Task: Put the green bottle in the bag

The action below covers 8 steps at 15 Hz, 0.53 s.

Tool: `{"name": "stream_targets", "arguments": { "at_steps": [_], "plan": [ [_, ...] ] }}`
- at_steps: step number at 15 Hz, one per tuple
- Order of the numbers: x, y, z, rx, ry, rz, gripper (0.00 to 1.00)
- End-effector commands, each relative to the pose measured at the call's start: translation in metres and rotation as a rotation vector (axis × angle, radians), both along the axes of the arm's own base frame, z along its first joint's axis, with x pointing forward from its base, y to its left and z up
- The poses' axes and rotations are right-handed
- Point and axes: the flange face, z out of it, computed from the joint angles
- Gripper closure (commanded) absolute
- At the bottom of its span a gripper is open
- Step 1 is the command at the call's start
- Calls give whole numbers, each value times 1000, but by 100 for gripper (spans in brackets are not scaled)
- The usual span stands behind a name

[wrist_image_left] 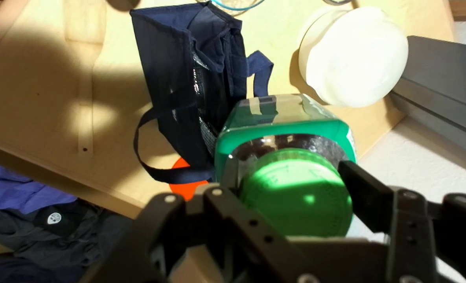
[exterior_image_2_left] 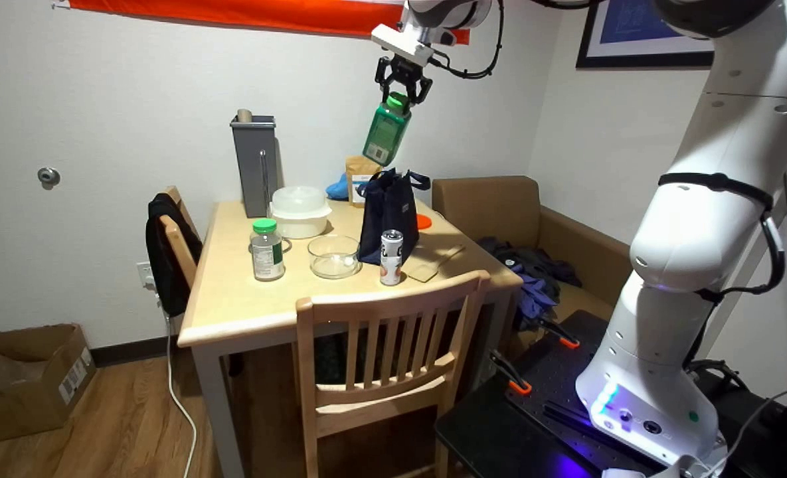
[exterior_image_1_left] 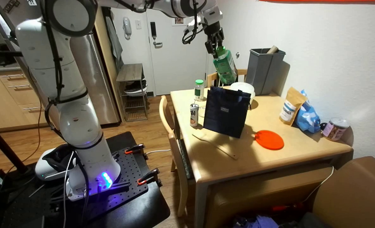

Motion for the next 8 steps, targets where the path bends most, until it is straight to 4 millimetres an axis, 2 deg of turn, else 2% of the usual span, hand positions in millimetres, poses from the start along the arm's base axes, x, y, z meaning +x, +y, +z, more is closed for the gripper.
{"name": "stream_targets", "arguments": {
  "at_steps": [1, 8],
  "plan": [
    [-8, -7, 1, 31, 12, -33, 59],
    [-12, -23, -19, 91, 49, -69, 59]
  ]
}}
